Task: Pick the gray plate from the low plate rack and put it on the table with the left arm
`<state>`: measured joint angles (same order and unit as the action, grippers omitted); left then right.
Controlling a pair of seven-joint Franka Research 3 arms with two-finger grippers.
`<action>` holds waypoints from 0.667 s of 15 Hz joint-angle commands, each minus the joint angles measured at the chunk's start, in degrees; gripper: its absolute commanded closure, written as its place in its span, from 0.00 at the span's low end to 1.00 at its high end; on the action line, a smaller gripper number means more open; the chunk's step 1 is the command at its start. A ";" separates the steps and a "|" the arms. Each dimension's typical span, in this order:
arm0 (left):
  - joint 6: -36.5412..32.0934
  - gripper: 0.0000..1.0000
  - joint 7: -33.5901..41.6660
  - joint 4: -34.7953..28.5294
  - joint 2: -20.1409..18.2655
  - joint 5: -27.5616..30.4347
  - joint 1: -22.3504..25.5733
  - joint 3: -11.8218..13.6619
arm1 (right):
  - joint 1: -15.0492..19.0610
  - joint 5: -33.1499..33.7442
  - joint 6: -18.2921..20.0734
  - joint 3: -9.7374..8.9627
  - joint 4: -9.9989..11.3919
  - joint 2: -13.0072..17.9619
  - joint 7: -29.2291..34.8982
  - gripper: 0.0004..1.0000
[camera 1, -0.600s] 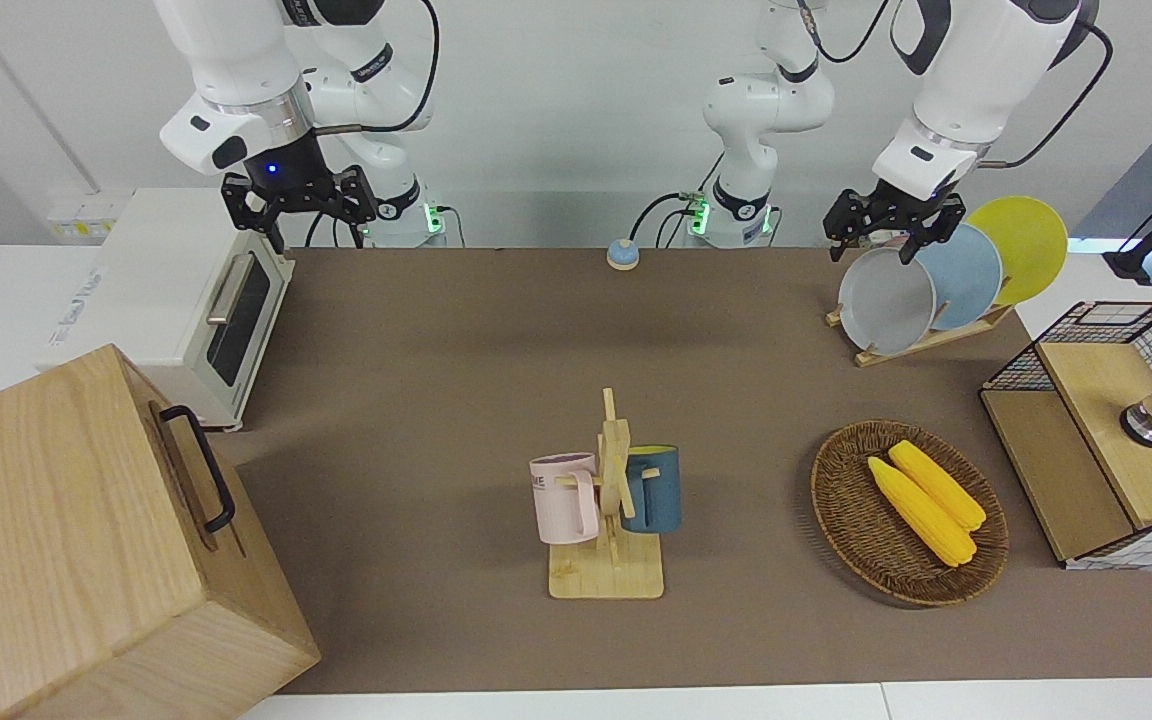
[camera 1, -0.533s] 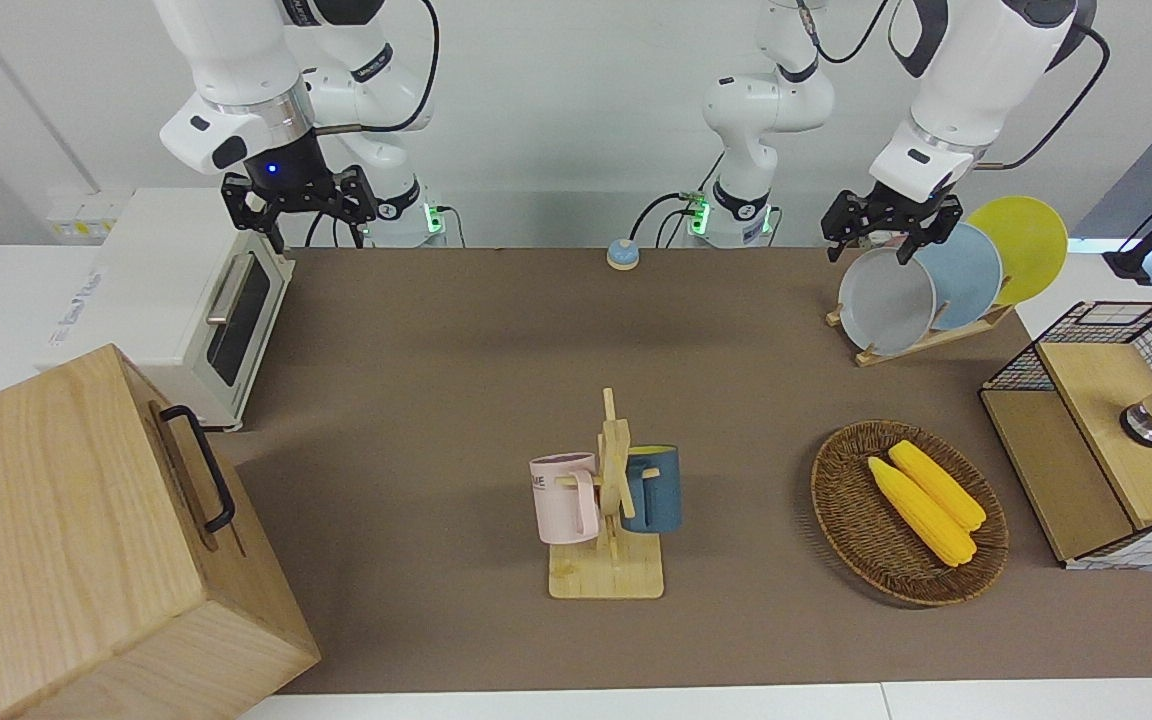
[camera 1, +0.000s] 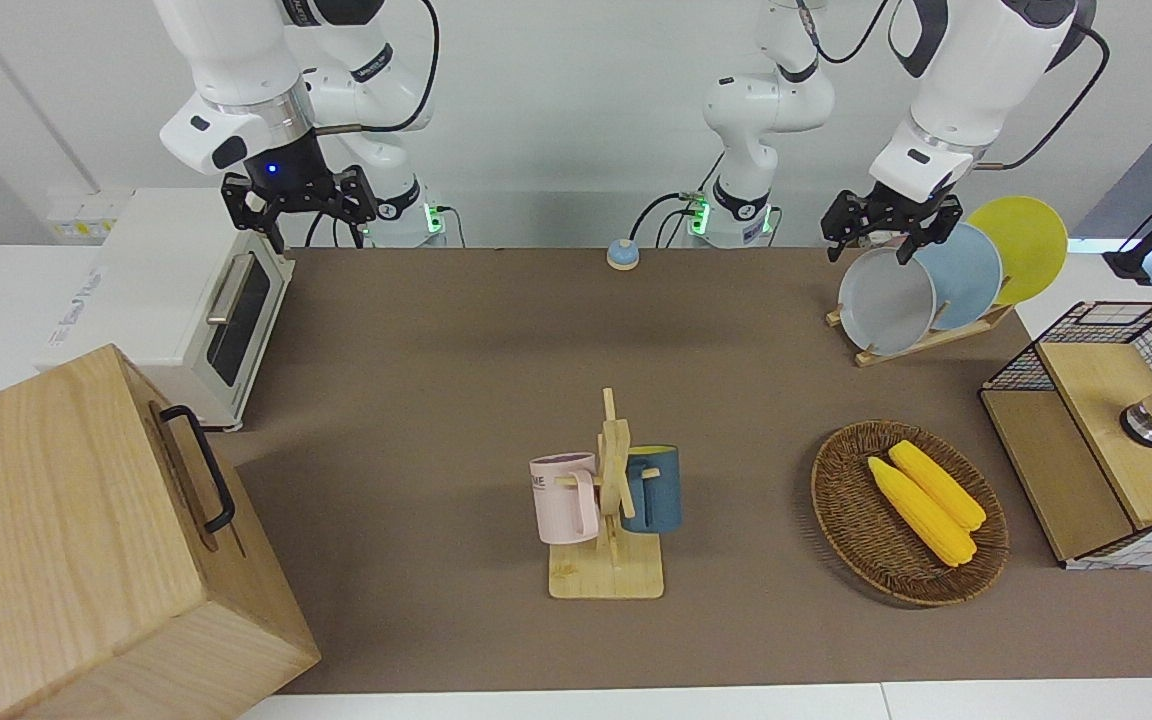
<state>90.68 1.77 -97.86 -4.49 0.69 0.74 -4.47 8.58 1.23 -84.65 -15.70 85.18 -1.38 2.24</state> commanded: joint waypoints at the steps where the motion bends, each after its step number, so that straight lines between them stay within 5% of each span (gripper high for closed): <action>1: -0.07 0.00 0.25 -1.37 -1.22 -0.34 0.14 -0.10 | 1.17 0.09 0.89 -1.08 -0.54 0.07 0.75 0.02; 10: -2.26 0.00 6.32 -1.37 -1.22 -0.86 0.93 3.06 | 1.17 0.09 0.89 -1.08 -0.54 0.15 0.75 0.02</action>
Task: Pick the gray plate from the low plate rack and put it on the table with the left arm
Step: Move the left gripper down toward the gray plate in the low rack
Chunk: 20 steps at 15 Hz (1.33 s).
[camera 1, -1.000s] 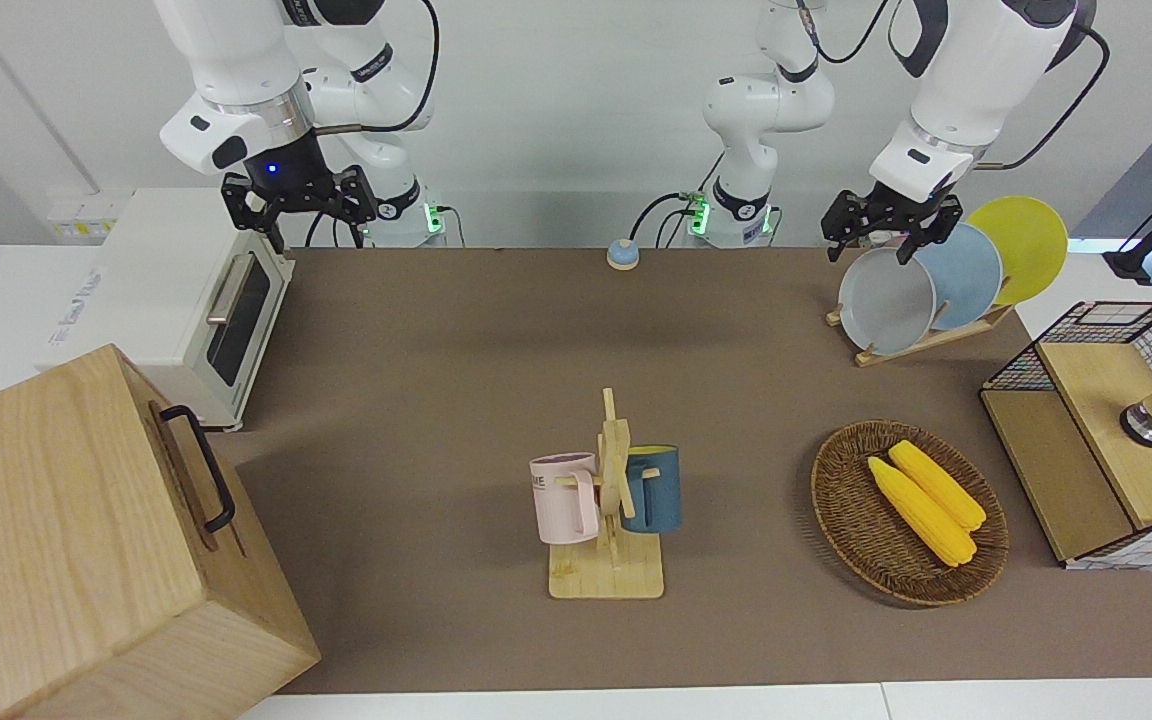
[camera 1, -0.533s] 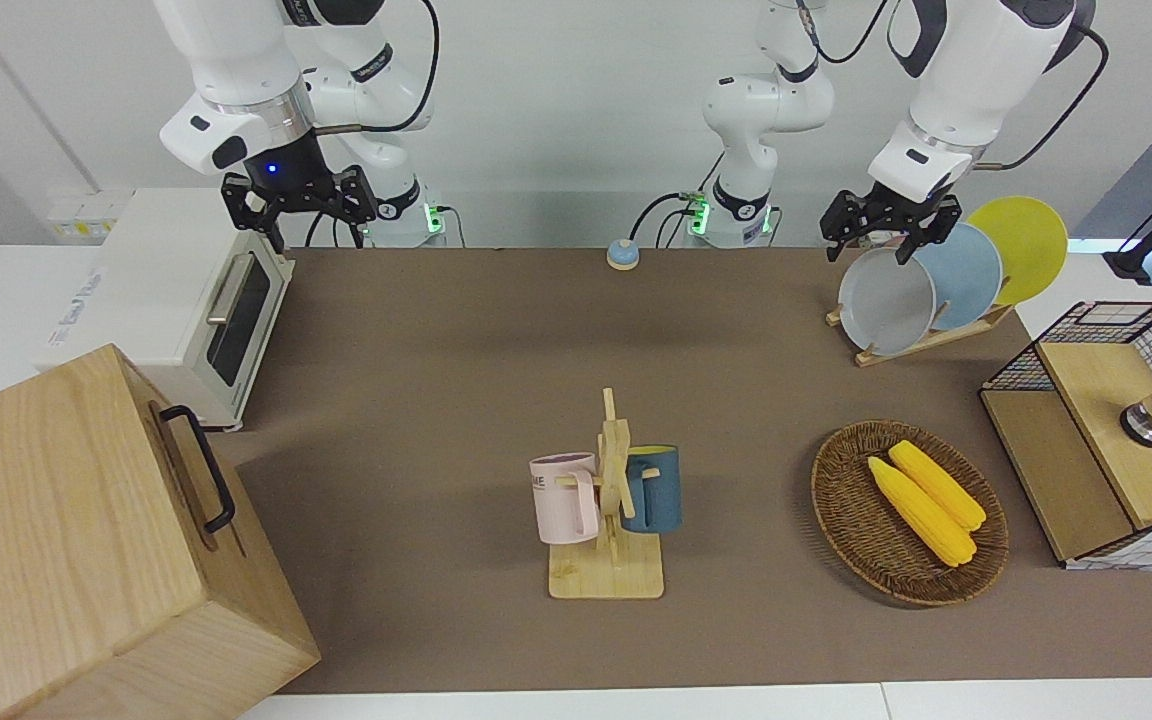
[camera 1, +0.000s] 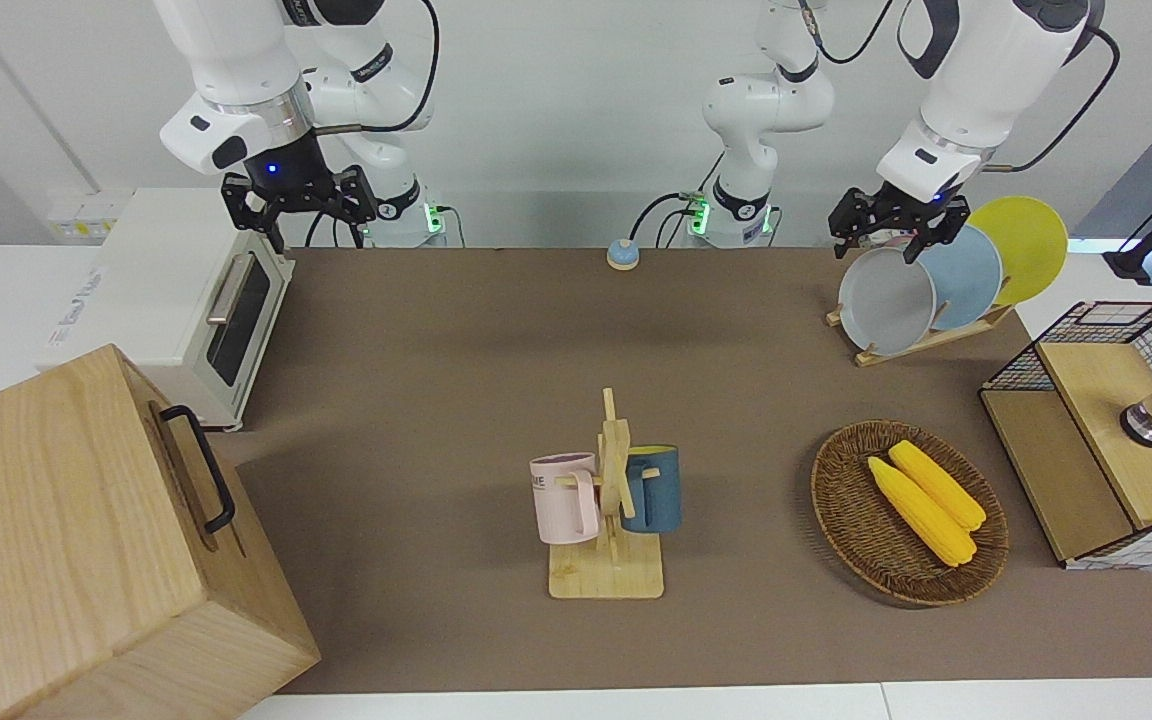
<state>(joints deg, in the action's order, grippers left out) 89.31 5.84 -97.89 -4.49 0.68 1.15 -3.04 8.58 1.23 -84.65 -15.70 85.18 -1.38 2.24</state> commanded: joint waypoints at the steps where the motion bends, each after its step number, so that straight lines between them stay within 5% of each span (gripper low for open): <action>1: -0.98 0.00 2.25 -1.34 -1.31 -0.95 0.52 2.33 | 1.17 0.09 0.89 -1.08 -0.54 0.15 0.75 0.02; 20: -1.16 0.01 3.65 -4.85 -2.89 -5.87 2.72 6.91 | 1.17 0.09 0.89 -1.08 -0.54 0.07 0.75 0.02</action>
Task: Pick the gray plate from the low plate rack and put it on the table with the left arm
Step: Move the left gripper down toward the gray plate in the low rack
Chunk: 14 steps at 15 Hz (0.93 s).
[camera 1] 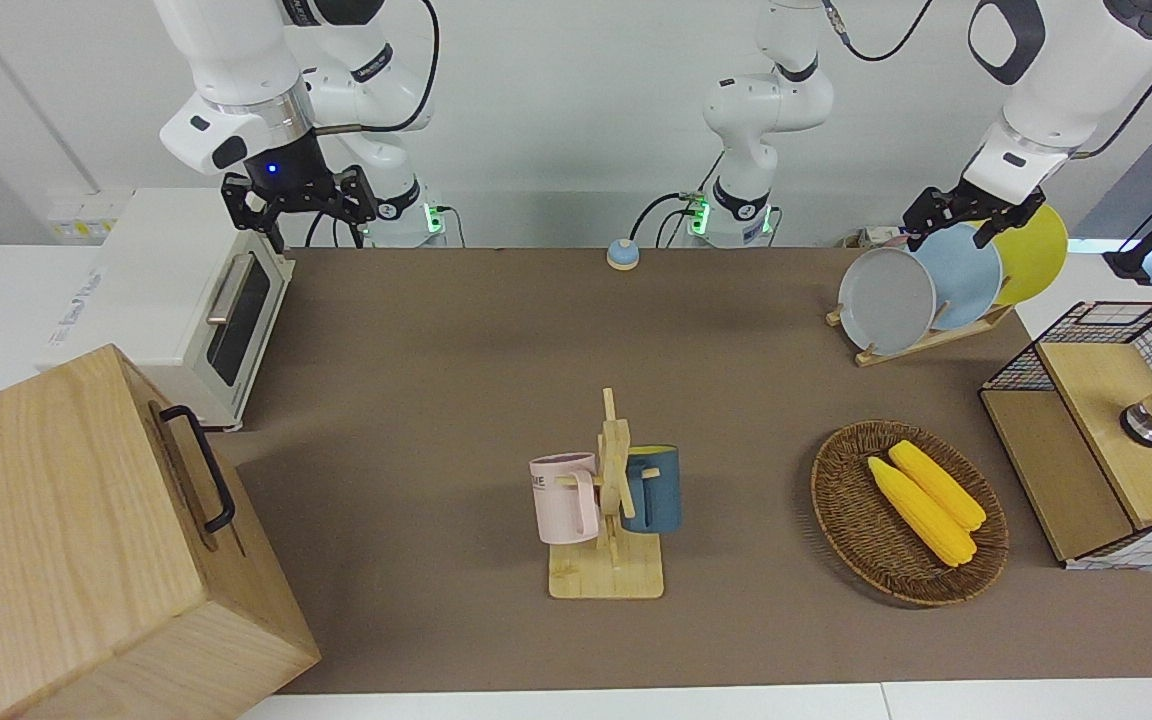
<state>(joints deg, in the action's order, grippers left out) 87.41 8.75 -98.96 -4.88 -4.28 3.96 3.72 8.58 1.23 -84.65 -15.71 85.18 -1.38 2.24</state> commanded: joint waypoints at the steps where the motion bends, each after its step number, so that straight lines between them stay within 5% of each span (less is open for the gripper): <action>1: 1.17 0.01 0.65 -4.83 -3.11 -1.78 -0.09 0.15 | 1.17 0.09 0.89 -1.08 -0.54 0.15 0.75 0.02; 14: 17.96 0.01 0.92 -24.61 -9.45 -4.95 2.46 0.24 | 1.17 0.09 0.89 -1.08 -0.54 0.15 0.75 0.02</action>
<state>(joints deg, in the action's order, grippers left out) 101.85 8.80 -118.51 -11.13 -8.07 5.14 4.20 8.58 1.23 -84.65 -15.71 85.18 -1.38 2.24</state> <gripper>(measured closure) 0.004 0.013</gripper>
